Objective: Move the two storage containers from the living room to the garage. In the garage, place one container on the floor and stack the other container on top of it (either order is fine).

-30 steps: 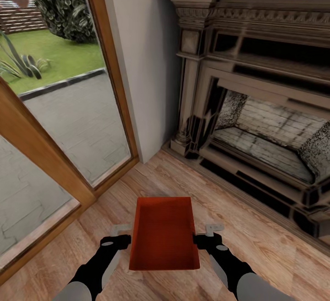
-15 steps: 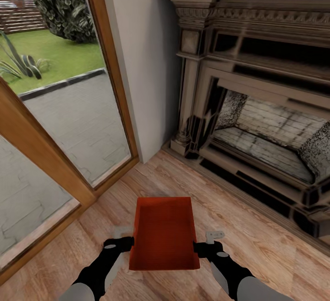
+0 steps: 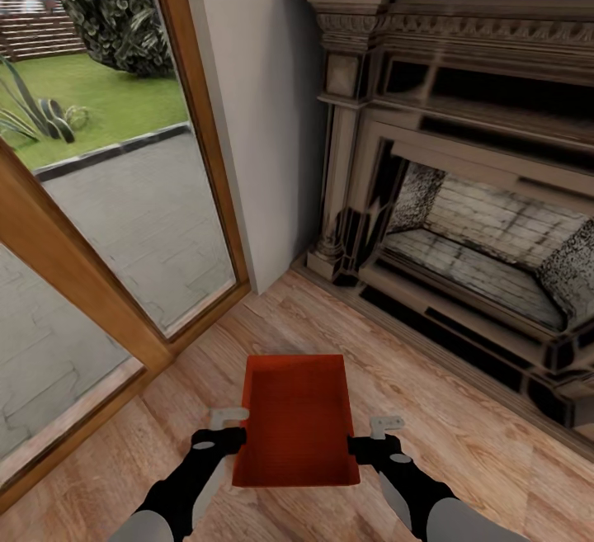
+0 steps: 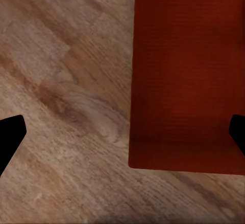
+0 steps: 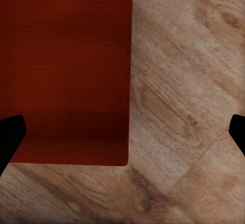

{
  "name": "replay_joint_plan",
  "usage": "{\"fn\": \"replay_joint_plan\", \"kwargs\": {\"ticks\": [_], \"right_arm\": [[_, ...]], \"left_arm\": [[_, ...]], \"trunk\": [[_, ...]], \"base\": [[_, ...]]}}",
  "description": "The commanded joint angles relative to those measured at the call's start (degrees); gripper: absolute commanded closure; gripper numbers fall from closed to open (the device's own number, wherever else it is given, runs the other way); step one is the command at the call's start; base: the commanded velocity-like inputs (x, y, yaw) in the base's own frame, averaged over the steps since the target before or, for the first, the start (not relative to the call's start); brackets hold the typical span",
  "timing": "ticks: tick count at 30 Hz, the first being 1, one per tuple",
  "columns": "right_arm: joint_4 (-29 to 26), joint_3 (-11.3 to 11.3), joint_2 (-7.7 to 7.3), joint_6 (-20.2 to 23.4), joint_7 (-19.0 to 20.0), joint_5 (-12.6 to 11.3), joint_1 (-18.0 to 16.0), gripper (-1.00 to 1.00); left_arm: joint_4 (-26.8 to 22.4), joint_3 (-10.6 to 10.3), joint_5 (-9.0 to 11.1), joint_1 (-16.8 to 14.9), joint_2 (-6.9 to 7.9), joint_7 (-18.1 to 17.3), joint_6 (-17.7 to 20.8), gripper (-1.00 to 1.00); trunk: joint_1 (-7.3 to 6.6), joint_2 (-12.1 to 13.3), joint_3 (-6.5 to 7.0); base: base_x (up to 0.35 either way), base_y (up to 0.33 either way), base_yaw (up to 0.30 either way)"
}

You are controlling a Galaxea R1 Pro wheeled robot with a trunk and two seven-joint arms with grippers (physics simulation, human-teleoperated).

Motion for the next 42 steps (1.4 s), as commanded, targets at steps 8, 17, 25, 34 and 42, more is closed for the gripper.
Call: {"fn": "replay_joint_plan", "kwargs": {"ticks": [8, 17, 25, 34, 42], "right_arm": [[-0.4, 0.3, 1.46, -0.1, -0.3, -0.5, -0.1, -1.0], [-0.4, 0.3, 1.72, -0.1, -0.4, -0.5, -0.1, -1.0], [-0.4, 0.3, 1.73, -0.1, -0.3, -0.5, -0.1, -1.0], [-0.5, 0.3, 1.69, -0.2, -0.6, -0.5, -0.1, -1.0], [-0.7, 0.3, 1.65, -0.8, -1.0, -0.4, -0.1, -1.0]], "left_arm": [[-0.5, -0.8, 0.2, 0.0, 0.08, 0.5, 0.2, -1.0], [-0.6, -0.8, 0.1, 0.0, -0.14, 1.3, 0.2, -1.0], [-0.6, -0.7, 0.2, 0.0, -0.19, 1.4, 0.2, -1.0], [-0.6, -0.7, 0.2, 0.0, -0.12, 1.4, 0.3, -1.0], [-0.7, -0.7, 0.2, 0.0, -0.06, 1.4, 0.4, -1.0]], "trunk": [[0.0, 0.0, -0.04], [0.0, 0.0, -0.04], [0.44, -0.8, -0.4], [2.41, -4.4, -2.01], [4.17, -7.6, -3.45]], "base": [[0.0, 0.0, 0.0], [0.0, 0.0, 0.0], [0.0, 0.0, 0.0], [0.0, 0.0, 0.0], [0.0, 0.0, 0.0]]}}
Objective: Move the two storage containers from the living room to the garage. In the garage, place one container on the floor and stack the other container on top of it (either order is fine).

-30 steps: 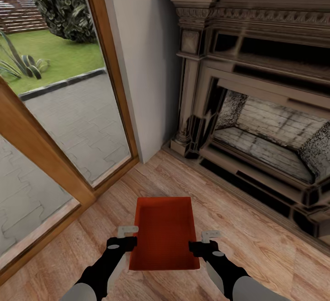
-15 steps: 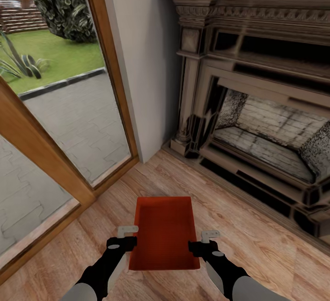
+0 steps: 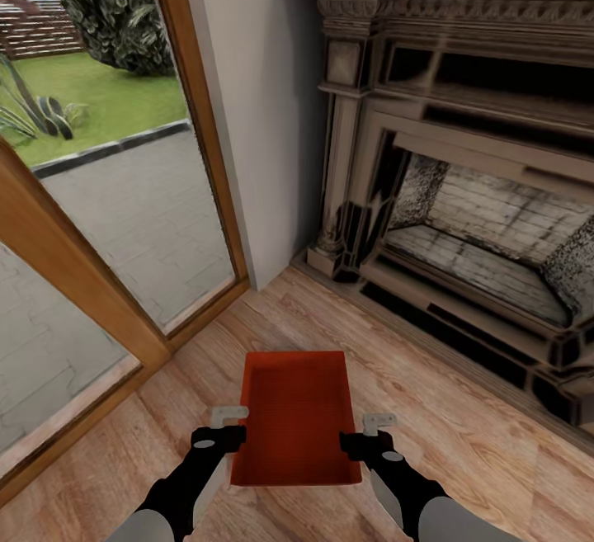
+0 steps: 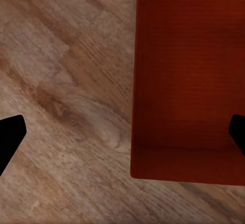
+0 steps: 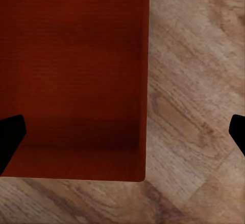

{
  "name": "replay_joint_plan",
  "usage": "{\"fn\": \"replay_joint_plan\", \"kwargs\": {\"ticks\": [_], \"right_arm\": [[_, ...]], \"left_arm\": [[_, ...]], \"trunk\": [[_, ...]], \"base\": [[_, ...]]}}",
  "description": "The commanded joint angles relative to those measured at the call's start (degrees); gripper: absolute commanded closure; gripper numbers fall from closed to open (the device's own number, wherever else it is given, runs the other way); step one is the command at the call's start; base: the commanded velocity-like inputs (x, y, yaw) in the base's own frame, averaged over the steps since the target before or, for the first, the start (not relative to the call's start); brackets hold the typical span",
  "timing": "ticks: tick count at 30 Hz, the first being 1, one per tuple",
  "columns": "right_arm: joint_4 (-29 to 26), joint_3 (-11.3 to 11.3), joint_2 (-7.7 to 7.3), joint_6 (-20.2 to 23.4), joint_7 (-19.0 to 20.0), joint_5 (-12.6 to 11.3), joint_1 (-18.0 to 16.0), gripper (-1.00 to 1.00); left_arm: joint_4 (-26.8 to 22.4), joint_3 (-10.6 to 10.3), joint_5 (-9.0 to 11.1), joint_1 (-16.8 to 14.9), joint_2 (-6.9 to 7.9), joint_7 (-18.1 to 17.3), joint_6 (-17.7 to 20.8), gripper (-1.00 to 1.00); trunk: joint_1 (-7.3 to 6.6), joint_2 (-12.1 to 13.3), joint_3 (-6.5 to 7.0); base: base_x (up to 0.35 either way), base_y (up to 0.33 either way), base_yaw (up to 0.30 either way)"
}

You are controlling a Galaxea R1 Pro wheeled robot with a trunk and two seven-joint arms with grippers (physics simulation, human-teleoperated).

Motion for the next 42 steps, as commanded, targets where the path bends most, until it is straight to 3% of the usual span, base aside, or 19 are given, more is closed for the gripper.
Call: {"fn": "replay_joint_plan", "kwargs": {"ticks": [1, 22, 35, 42], "right_arm": [[0.0, 0.5, -0.02, -0.4, -0.3, -0.5, 0.0, -1.0], [-0.1, 0.5, -0.88, -0.6, -0.4, -0.3, 0.0, -1.0], [-0.1, 0.5, -0.43, -0.6, -0.4, -0.3, 0.0, -1.0], [-4.1, 0.5, -0.12, -0.6, -0.4, -0.4, 0.0, -1.0]], "left_arm": [[-0.1, -0.4, 0.4, 0.0, 0.05, 0.5, 0.3, -1.0], [-0.1, -0.4, 0.4, 0.0, 0.04, 0.5, 0.3, -1.0], [-0.1, -0.3, 0.4, 0.0, 0.2, 0.5, 0.3, -1.0], [-0.1, -0.3, 0.4, 0.0, 0.22, 0.5, 0.3, -1.0]], "trunk": [[0.22, -0.4, -0.22], [4.83, -8.9, -3.99], [7.69, -14.1, -6.33], [9.23, -16.9, -7.58]], "base": [[0.0, 0.0, 0.0], [0.0, 0.0, 0.0], [0.0, 0.0, 0.0], [0.0, 0.0, 0.0]]}}
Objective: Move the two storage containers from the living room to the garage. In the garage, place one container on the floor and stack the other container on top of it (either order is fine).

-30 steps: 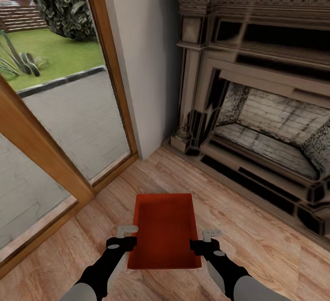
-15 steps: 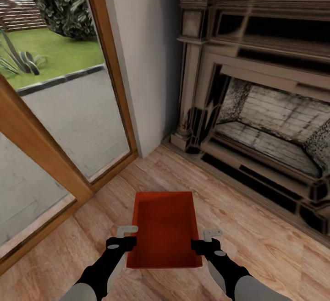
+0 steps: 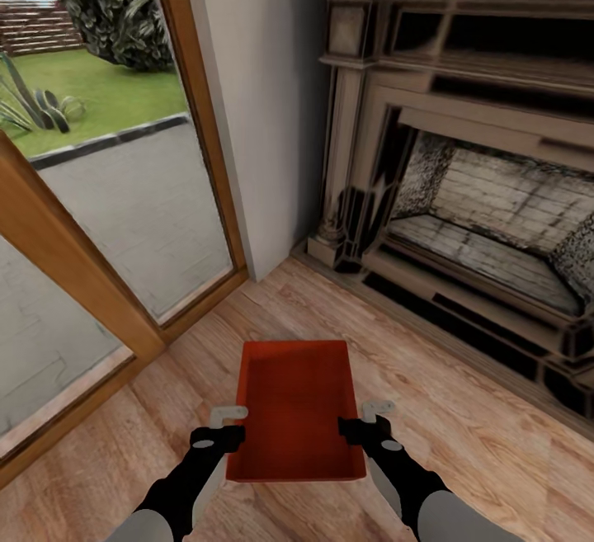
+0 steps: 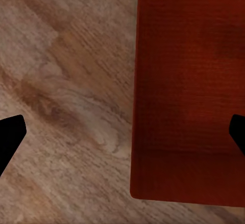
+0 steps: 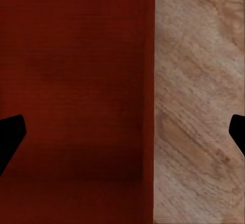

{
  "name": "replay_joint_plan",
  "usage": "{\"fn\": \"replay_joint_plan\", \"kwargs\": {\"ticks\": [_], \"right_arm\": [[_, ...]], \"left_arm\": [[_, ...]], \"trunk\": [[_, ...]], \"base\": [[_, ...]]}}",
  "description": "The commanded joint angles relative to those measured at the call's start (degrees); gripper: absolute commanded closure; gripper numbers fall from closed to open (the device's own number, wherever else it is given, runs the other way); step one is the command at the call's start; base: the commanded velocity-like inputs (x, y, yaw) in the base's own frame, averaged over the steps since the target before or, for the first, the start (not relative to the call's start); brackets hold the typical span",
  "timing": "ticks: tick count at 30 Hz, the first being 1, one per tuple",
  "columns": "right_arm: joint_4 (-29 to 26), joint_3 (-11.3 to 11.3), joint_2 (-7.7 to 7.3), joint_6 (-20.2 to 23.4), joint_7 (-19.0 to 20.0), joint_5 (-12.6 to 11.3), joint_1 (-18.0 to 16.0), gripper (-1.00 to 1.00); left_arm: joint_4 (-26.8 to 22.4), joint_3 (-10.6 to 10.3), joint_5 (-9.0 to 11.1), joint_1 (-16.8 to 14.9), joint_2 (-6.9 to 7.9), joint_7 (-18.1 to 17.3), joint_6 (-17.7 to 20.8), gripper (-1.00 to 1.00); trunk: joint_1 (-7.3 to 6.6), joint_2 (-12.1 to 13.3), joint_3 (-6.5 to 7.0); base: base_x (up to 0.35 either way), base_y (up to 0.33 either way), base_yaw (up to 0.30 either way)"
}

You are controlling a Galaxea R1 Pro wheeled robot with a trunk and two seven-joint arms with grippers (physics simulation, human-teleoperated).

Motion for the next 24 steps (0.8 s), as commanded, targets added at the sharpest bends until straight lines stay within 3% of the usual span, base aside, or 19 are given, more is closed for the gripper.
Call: {"fn": "replay_joint_plan", "kwargs": {"ticks": [1, 24], "right_arm": [[-0.3, 0.5, -0.02, -0.2, -0.4, -0.5, 0.0, -1.0], [0.0, 0.5, -0.62, -0.2, -0.4, -0.8, 0.0, -1.0]], "left_arm": [[-0.1, -0.4, 0.4, 0.0, 0.05, 0.5, 0.3, -1.0], [-1.8, -0.3, 0.8, 0.0, 0.05, 0.5, 0.3, -1.0]], "trunk": [[0.22, -0.4, -0.22], [5.27, -9.7, -4.35]], "base": [[0.0, 0.0, 0.0], [0.0, 0.0, 0.0]]}}
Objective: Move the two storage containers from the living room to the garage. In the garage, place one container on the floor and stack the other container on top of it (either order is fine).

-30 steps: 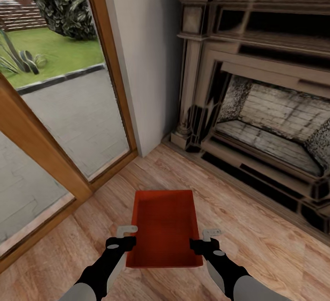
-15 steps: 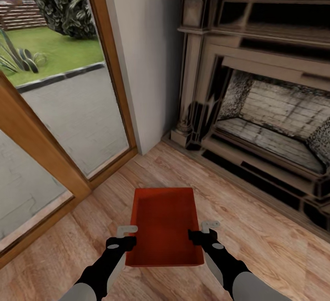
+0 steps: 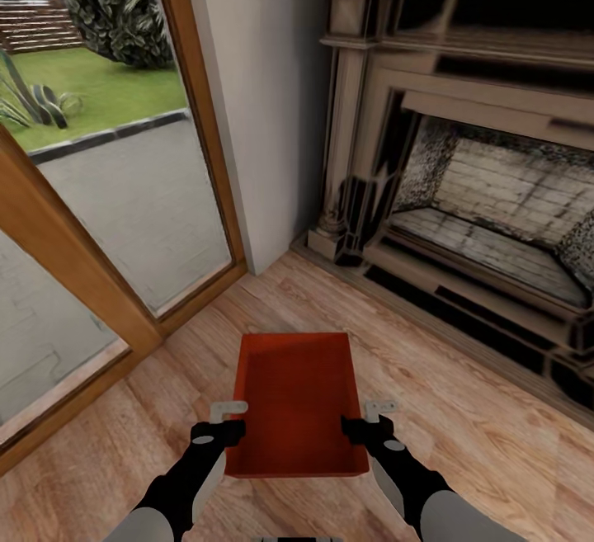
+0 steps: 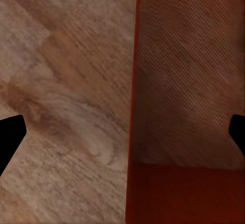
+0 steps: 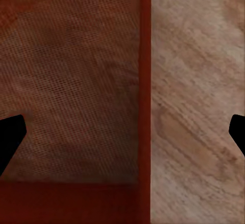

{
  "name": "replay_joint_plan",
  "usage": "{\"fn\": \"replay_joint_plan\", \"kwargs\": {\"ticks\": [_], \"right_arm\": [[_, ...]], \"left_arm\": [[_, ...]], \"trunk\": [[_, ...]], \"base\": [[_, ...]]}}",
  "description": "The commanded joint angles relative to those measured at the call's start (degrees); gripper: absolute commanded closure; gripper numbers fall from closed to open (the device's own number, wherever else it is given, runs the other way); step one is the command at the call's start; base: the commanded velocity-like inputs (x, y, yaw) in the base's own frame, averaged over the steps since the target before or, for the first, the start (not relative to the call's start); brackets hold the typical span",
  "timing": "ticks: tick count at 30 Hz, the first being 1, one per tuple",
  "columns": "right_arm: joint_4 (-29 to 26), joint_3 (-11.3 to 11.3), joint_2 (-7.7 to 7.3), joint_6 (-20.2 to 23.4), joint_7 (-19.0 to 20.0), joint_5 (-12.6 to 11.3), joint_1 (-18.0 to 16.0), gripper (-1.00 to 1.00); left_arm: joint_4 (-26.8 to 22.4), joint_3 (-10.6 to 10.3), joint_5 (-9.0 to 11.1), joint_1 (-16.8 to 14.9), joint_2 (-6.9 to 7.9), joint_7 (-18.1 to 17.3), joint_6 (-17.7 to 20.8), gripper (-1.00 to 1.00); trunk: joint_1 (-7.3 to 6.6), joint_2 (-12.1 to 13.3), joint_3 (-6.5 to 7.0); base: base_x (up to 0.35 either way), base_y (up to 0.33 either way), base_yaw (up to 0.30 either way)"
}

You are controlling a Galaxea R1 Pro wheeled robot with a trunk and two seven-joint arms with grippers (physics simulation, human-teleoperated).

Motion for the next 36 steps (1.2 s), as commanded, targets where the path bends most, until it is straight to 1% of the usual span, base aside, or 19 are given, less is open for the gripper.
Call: {"fn": "replay_joint_plan", "kwargs": {"ticks": [1, 11, 30, 36], "right_arm": [[0.1, 0.5, -0.03, -0.2, -0.4, -0.5, 0.0, -1.0], [0.0, 0.6, -0.16, -0.1, -0.4, -0.3, 0.0, -1.0], [0.1, 0.7, -0.5, -0.1, -0.4, 0.0, 0.0, -1.0], [0.1, 0.7, -0.48, -0.1, -0.4, 0.0, 0.0, -1.0]], "left_arm": [[-0.1, -0.4, 0.4, 0.0, 0.05, 0.5, 0.3, -1.0], [-0.2, -0.4, 0.4, 0.0, 0.06, 0.5, 0.3, -1.0], [-0.4, -0.3, 0.4, 0.0, 0.13, 0.5, 0.2, -1.0], [-0.4, -0.3, 0.4, 0.0, 0.15, 0.5, 0.2, -1.0]], "trunk": [[0.22, -0.4, -0.22], [2.41, -4.4, -2.02], [2.41, -4.4, -2.02], [3.73, -6.8, -3.09]], "base": [[0.0, 0.0, 0.0], [0.0, 0.0, 0.0], [0.0, 0.0, 0.0], [0.0, 0.0, 0.0]]}}
